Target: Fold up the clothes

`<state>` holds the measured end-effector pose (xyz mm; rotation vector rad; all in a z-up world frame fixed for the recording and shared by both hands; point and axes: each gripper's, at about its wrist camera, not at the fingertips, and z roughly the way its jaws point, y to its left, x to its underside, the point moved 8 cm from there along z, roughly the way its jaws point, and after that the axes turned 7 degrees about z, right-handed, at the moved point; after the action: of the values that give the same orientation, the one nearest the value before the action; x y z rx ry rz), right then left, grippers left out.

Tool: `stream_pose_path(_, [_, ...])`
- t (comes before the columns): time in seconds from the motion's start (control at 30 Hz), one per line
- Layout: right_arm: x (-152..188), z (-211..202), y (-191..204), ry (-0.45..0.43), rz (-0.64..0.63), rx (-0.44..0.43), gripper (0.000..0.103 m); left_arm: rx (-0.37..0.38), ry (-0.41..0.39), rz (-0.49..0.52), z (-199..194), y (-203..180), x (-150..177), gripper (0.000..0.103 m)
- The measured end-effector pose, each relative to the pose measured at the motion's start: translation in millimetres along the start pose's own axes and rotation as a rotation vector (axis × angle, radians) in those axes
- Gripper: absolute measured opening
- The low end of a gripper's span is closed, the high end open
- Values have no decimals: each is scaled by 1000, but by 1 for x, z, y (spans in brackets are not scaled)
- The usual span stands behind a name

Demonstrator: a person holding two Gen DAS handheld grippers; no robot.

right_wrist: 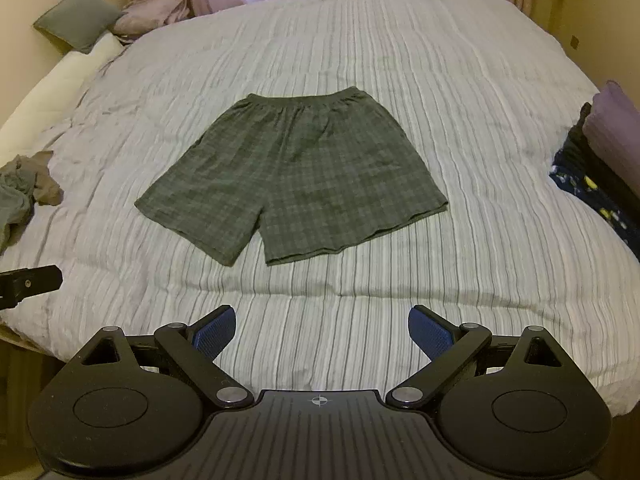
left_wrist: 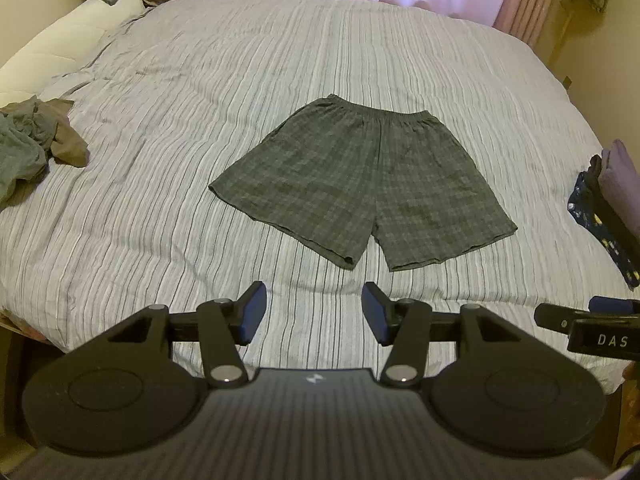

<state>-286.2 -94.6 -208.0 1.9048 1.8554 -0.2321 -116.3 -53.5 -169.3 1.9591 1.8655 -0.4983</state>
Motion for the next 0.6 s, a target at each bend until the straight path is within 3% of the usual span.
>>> stream_pose_path(0.6, [-1,3,31,-12,-22,10,96,16,1,9,1,21,0,50])
